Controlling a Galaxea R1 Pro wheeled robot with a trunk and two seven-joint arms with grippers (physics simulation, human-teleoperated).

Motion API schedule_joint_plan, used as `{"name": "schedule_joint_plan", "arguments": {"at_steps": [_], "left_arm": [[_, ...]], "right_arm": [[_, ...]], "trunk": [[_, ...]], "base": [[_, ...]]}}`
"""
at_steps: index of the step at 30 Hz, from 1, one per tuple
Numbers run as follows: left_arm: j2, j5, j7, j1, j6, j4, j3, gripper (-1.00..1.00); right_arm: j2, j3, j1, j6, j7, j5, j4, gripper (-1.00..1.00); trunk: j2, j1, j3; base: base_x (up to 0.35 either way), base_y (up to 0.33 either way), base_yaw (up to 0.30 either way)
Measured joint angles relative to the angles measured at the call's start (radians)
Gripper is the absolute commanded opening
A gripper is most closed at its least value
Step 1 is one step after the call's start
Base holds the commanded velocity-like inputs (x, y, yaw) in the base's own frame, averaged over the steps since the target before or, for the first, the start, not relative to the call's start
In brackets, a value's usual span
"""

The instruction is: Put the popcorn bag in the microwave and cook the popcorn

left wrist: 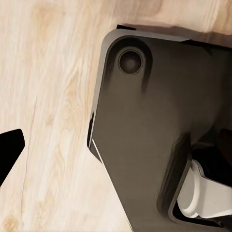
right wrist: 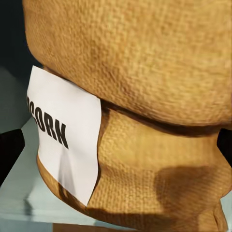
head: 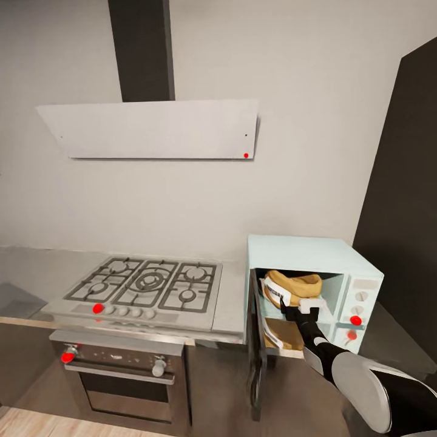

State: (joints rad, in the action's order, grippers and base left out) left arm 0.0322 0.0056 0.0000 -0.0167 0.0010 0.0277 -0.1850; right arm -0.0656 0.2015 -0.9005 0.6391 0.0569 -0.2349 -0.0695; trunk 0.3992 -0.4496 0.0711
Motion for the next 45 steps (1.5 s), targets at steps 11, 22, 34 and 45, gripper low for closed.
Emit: {"name": "schedule_joint_plan", "arguments": {"at_steps": [11, 22, 34, 45], "left_arm": [[0.000, 0.000, 0.000, 0.000, 0.000, 0.000, 0.000, 1.00], [0.000, 0.000, 0.000, 0.000, 0.000, 0.000, 0.000, 1.00], [0.000, 0.000, 0.000, 0.000, 0.000, 0.000, 0.000, 1.00], [0.000, 0.000, 0.000, 0.000, 0.000, 0.000, 0.000, 1.00]], "right_arm": [[0.000, -0.001, 0.000, 0.021, 0.000, 0.000, 0.001, 1.00], [0.000, 0.000, 0.000, 0.029, 0.000, 0.000, 0.001, 1.00], [0.000, 0.000, 0.000, 0.029, 0.000, 0.000, 0.001, 1.00], [0.000, 0.000, 0.000, 0.029, 0.000, 0.000, 0.001, 1.00]], "trunk": [[0.000, 0.000, 0.000], [0.000, 0.000, 0.000], [0.000, 0.000, 0.000], [0.000, 0.000, 0.000]], "base": [[0.118, 0.000, 0.000], [0.048, 0.000, 0.000], [0.006, 0.000, 0.000], [0.058, 0.000, 0.000]]}}
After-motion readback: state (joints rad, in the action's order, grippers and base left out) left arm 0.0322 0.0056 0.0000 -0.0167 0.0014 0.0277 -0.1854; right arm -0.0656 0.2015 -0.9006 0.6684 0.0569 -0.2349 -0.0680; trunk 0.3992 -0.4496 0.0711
